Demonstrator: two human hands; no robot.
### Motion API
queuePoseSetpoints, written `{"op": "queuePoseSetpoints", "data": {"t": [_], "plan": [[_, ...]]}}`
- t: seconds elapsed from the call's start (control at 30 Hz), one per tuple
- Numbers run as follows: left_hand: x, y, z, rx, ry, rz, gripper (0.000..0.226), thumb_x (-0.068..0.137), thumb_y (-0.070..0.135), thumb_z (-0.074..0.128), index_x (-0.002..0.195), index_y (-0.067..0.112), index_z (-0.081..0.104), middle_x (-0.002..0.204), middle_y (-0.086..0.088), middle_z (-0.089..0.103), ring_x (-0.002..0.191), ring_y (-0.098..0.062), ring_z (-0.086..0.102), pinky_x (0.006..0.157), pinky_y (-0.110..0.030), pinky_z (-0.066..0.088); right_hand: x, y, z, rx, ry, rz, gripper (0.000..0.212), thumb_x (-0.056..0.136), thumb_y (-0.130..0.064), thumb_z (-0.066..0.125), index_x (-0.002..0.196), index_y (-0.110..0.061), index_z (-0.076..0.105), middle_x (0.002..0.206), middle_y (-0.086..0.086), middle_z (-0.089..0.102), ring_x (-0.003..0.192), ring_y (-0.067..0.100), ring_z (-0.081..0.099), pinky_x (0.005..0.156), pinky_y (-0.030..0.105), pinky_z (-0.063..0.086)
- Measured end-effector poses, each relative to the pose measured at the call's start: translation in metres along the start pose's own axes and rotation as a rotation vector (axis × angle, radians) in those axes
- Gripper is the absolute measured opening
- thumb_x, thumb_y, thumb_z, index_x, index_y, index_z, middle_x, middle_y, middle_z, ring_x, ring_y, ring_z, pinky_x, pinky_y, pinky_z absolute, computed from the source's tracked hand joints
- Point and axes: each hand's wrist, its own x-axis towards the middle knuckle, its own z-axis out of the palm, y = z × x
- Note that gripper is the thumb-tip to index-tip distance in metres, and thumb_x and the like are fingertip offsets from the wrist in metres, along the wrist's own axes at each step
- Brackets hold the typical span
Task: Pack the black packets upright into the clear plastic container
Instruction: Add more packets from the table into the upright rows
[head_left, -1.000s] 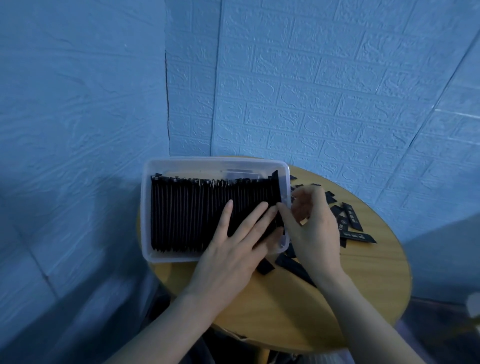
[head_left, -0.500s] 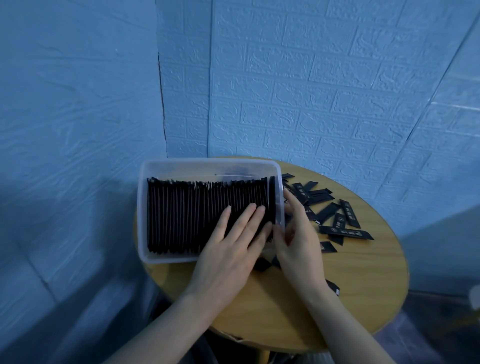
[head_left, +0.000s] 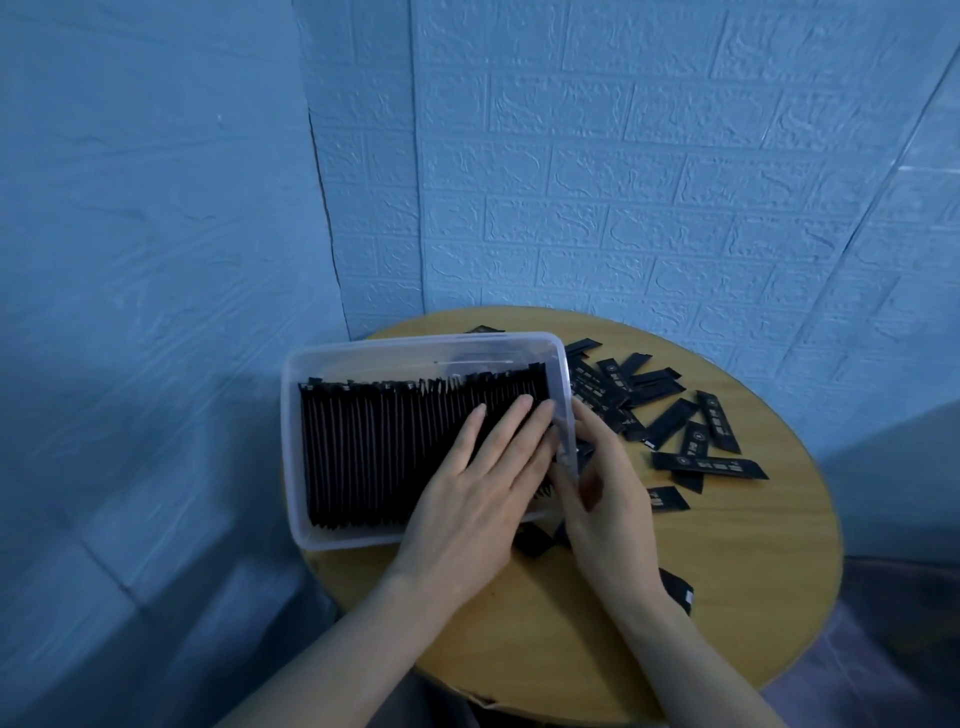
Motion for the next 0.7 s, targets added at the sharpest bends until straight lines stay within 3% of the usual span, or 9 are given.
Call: {"op": "queuePoseSetpoints", "data": {"t": [0.2,0.3,0.37,0.43,0.5,0.6,0.7], "plan": [[0.006,-0.006,-0.002,0.006,-0.06,0.037,0.068,0.087,0.021,0.043,0.152,0.008,0.028,0.163,-0.012,0.015,0.151,-0.027,0.009,0.117,-0.049,0.014,0.0,0.002,-0.001,0.036,-0.018,0.004,0.064,0.089,-0.006,0.064,0.143,-0.028,0.038,0.113,-0.008,0.058,0.081,-0.002,0.056,0.067,0.008,0.045],[0.003,-0.011,-0.007,-0.008,-0.07,0.052,0.083,0.086,0.034,0.058,0.155,0.011,0.019,0.163,-0.01,0.013,0.151,-0.026,0.01,0.117,-0.049,0.014,0.001,0.003,0.0,0.062,-0.027,0.022,0.064,0.089,-0.009,0.062,0.144,-0.031,0.037,0.115,-0.008,0.058,0.089,-0.004,0.052,0.074,0.011,0.046],[-0.004,-0.021,-0.011,-0.021,-0.056,0.072,0.089,0.086,0.05,0.062,0.156,0.016,0.02,0.163,-0.009,0.015,0.151,-0.026,0.011,0.117,-0.05,0.015,0.002,0.002,0.0,0.07,-0.027,0.028,0.063,0.089,-0.009,0.062,0.143,-0.031,0.038,0.108,-0.012,0.058,0.082,-0.001,0.054,0.07,0.01,0.045],[-0.015,-0.038,-0.017,-0.024,-0.013,0.07,0.08,0.091,0.059,0.052,0.155,0.02,0.024,0.163,-0.008,0.017,0.151,-0.025,0.013,0.117,-0.052,0.016,0.002,0.0,-0.001,0.067,-0.027,0.027,0.061,0.089,-0.012,0.061,0.143,-0.029,0.038,0.095,-0.019,0.055,0.072,0.006,0.055,0.061,0.009,0.043],[-0.029,-0.059,-0.022,-0.034,0.079,0.04,0.064,0.098,0.056,0.041,0.151,0.021,0.034,0.16,-0.008,0.025,0.149,-0.025,0.019,0.117,-0.055,0.019,0.003,-0.001,-0.001,0.054,-0.034,0.035,0.061,0.09,-0.012,0.06,0.143,-0.03,0.037,0.085,-0.024,0.05,0.068,0.008,0.054,0.056,0.008,0.04],[-0.049,-0.093,-0.026,-0.088,0.239,-0.066,0.049,0.1,0.041,0.044,0.142,0.017,0.05,0.154,-0.01,0.038,0.145,-0.026,0.031,0.114,-0.056,0.027,0.005,-0.002,-0.001,0.033,-0.061,0.066,0.06,0.092,-0.013,0.056,0.144,-0.033,0.034,0.067,-0.021,0.049,0.062,0.009,0.051,0.048,0.013,0.036],[-0.066,-0.118,-0.017,-0.179,0.328,-0.247,0.046,0.096,0.029,0.05,0.14,0.017,0.051,0.155,-0.012,0.035,0.144,-0.028,0.032,0.112,-0.057,0.029,0.007,-0.002,-0.001,0.036,-0.103,0.078,0.06,0.094,-0.013,0.053,0.146,-0.034,0.032,0.07,-0.013,0.057,0.056,0.012,0.049,0.045,0.02,0.036]]}}
